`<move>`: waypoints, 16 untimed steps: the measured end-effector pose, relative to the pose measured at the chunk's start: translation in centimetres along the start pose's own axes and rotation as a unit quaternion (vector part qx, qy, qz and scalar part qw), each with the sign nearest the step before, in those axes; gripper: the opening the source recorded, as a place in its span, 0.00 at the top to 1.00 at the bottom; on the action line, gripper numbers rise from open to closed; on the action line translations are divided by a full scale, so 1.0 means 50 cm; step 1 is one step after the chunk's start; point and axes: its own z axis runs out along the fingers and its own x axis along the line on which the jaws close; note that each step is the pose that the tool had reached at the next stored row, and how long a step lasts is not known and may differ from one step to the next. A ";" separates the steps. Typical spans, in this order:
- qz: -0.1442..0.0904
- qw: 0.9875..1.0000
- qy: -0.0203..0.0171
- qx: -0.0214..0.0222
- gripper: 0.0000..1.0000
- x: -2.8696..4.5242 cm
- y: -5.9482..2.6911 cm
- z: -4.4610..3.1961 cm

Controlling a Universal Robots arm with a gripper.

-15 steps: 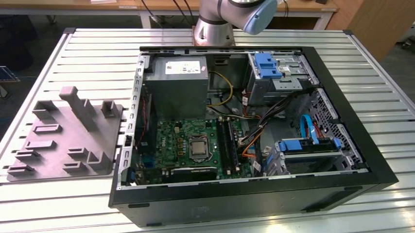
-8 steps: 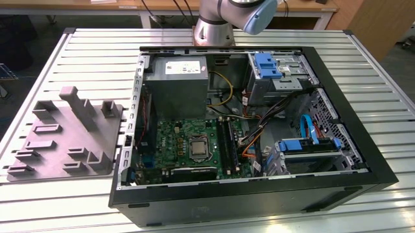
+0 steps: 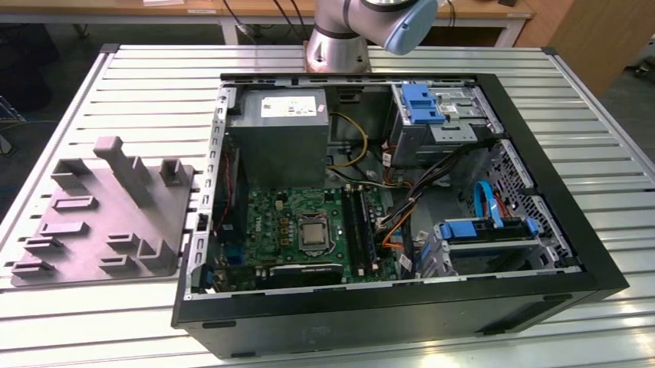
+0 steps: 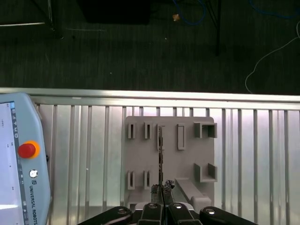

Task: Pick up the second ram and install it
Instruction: 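Pick up the second ram and move it above second insertion slot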

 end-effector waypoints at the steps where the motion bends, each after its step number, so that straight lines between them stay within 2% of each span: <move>1: 0.000 1.000 0.000 0.000 0.89 0.000 0.000 -0.001; 6: 0.000 1.000 0.000 0.000 0.89 0.000 -0.022 -0.001; 8: 0.000 1.000 0.000 0.000 0.89 0.000 -0.047 -0.002; 16: 0.000 1.000 0.000 -0.001 0.89 0.001 -0.121 0.000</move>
